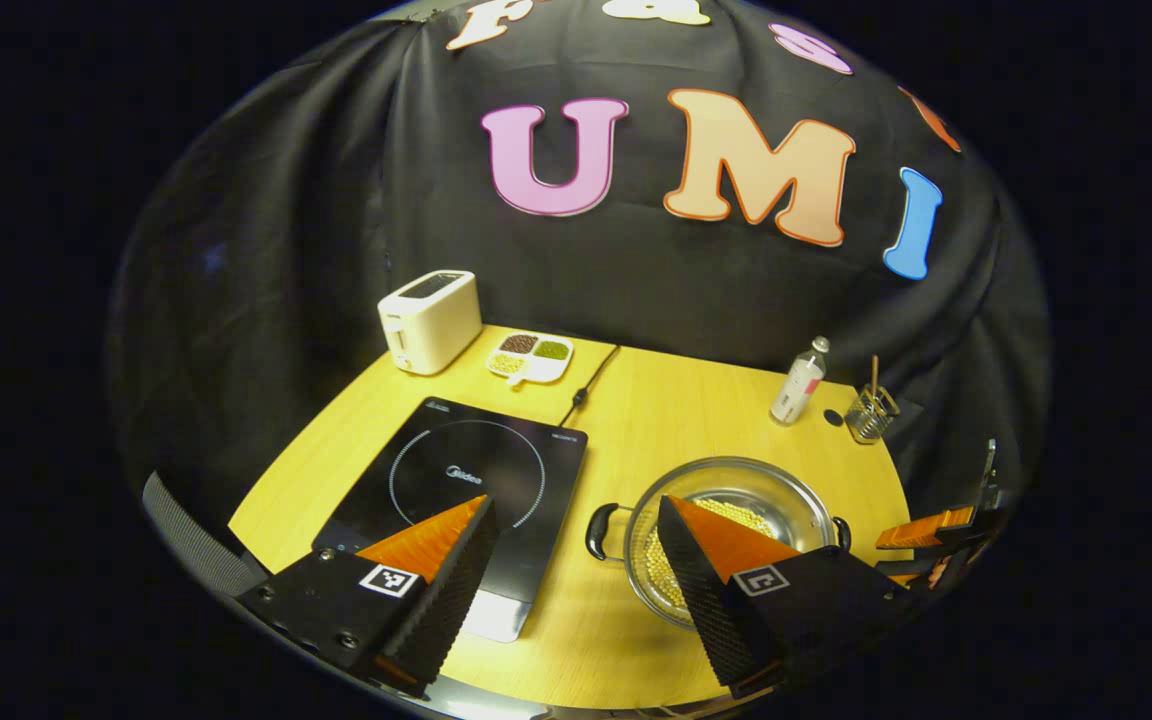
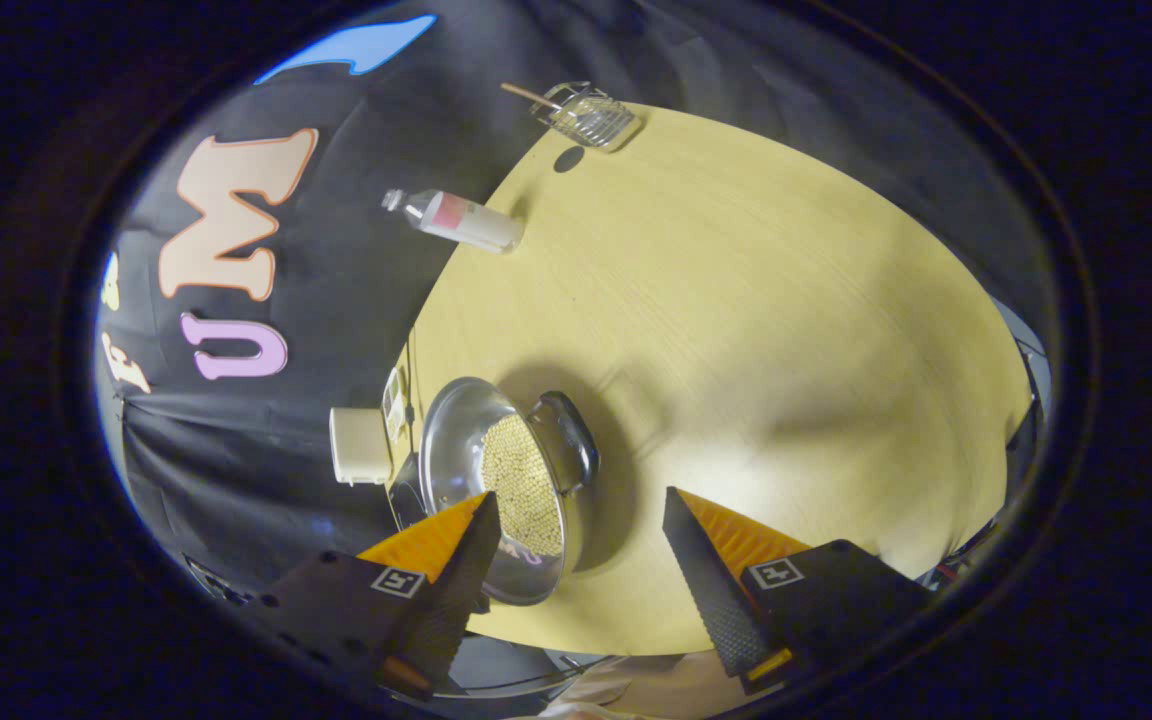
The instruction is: First push the handle of the pot to place it horizontally, then grasp the pot with both hands and set it on the induction cooktop.
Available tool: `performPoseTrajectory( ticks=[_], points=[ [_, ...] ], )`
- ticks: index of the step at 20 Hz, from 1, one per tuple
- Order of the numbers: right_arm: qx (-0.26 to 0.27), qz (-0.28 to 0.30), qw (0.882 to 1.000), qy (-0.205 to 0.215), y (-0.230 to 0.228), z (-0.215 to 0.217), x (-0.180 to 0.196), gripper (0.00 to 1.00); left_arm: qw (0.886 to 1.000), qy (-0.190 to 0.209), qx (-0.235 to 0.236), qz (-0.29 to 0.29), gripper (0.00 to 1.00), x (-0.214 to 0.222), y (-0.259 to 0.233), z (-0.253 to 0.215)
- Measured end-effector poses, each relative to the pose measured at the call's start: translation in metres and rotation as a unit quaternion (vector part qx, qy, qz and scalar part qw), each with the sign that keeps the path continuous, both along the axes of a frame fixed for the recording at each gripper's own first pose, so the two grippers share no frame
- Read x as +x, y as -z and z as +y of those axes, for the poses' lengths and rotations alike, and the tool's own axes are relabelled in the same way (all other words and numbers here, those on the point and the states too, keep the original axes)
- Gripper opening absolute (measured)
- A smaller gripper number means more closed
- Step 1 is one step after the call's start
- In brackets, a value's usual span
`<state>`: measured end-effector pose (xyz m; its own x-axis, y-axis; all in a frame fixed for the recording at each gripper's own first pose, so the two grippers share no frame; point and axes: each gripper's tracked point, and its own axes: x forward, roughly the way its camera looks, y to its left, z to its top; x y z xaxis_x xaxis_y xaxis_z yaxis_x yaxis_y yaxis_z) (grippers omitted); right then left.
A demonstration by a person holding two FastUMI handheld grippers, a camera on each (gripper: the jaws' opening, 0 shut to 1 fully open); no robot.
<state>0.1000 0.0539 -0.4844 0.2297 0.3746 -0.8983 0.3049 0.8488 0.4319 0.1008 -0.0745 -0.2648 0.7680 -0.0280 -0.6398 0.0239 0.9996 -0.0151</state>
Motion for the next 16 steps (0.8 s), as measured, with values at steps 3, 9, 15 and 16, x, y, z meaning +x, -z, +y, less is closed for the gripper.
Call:
performPoseTrajectory(
  ticks=[3, 9, 15, 16],
  points=[
    [0.001, -0.003, 1.0, -0.018, -0.002, 0.004, 0.01, 1.0, 0.998, 0.025, -0.013, 0.049, 0.98, -0.001, 0.023, -0.005],
    [-0.009, -0.004, 0.997, -0.075, 0.007, 0.011, 0.029, 0.92, 0.987, 0.056, -0.046, 0.146, 0.96, 0.003, 0.071, -0.015],
    [-0.005, 0.021, 0.993, -0.117, 0.03, 0.03, 0.037, 0.9, 0.971, 0.056, -0.078, 0.219, 0.96, 0.016, 0.111, -0.024],
    [-0.004, 0.027, 0.993, -0.119, 0.035, 0.032, 0.038, 0.9, 0.968, 0.055, -0.081, 0.232, 0.96, 0.016, 0.117, -0.025]
  ],
)
